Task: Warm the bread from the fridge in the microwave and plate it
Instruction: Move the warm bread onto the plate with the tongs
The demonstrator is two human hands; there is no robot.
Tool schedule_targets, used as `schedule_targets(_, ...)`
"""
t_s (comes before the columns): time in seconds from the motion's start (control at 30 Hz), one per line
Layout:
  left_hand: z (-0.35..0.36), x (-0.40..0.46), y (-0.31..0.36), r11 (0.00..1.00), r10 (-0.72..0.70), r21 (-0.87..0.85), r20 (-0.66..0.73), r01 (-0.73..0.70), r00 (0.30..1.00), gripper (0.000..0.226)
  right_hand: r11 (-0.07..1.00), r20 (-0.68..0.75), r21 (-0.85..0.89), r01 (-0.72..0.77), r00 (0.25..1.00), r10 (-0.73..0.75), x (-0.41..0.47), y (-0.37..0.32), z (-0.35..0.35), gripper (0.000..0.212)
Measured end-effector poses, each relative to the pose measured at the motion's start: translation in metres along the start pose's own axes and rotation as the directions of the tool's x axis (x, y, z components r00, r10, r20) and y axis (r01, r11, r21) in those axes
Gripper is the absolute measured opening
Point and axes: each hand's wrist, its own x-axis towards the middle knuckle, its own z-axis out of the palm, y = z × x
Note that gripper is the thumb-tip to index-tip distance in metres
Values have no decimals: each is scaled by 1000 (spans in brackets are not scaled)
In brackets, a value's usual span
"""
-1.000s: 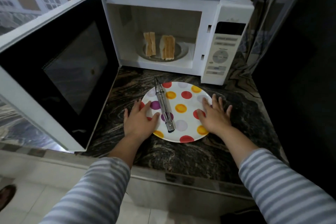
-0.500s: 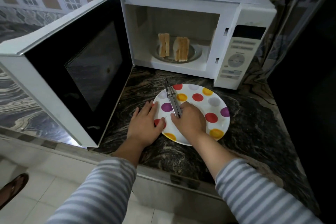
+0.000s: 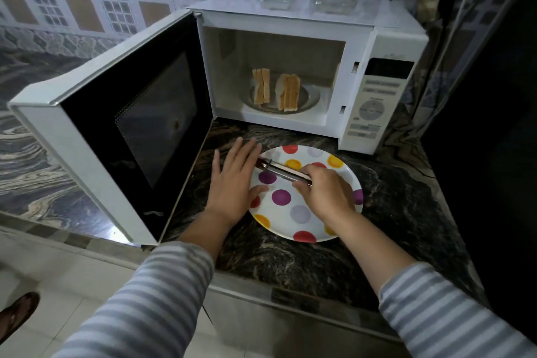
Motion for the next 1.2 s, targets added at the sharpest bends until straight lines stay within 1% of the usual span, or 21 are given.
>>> schedule_targets(0.07, -12, 13, 0, 992, 96, 78, 55, -100, 994, 78, 999, 23, -2, 39, 999, -39, 0, 3, -5, 27)
schedule_targets(0.13, -20, 23, -1, 978, 158, 114, 140, -175, 977, 70, 998, 38, -2, 61, 997, -60, 0, 5, -8, 28)
schedule_targets(0.23, -26, 29, -1, 963, 195, 143, 218, -229, 956, 51, 997, 52, 34, 75, 996, -76, 1, 7, -11, 30)
schedule_targets(0.3, -27, 32, 2, 960, 211, 140, 216, -244, 953, 47, 996, 58, 46, 76, 995, -79, 0, 8, -14, 31)
schedule_targets(0.37, -26, 36, 9, 957, 246, 103, 203, -270, 948, 47, 996, 64, 44, 77, 995, -79, 0, 10, -16, 31)
schedule_targets(0.47, -28, 41, 21, 946, 306, 38, 225, -322, 925, 48, 994, 80, 76, 76, 993, -82, 2, 12, -18, 29)
schedule_targets(0.57, -32, 47, 24, 946, 283, 84, 267, -314, 921, 41, 990, 84, 124, 65, 994, -76, 3, 17, -19, 29)
schedule_targets(0.67, -36, 50, 21, 948, 258, 117, 266, -297, 929, 34, 987, 80, 142, 74, 993, -86, 4, 22, -17, 30)
schedule_targets(0.73, -36, 52, 22, 947, 253, 133, 258, -294, 932, 34, 987, 98, 138, 81, 991, -95, 2, 22, -17, 42)
schedule_targets(0.8, -36, 51, 24, 941, 255, 155, 255, -299, 933, 34, 992, 100, 76, 100, 989, -108, 0, 21, -17, 55)
schedule_targets(0.83, -35, 51, 25, 938, 259, 165, 253, -305, 932, 34, 993, 81, 42, 112, 990, -115, 0, 19, -18, 56)
schedule_targets(1.07, -32, 49, 31, 931, 264, 189, 248, -313, 932, 24, 991, 7, 32, 127, 992, -128, 3, 13, -12, 34)
schedule_targets(1.13, -32, 47, 26, 940, 241, 181, 246, -289, 939, 24, 993, 20, 1, 118, 993, -118, 1, 16, -15, 32)
schedule_targets(1.2, -32, 45, 19, 947, 226, 173, 233, -269, 946, 26, 987, 75, -102, 124, 990, -117, 0, 21, -20, 33)
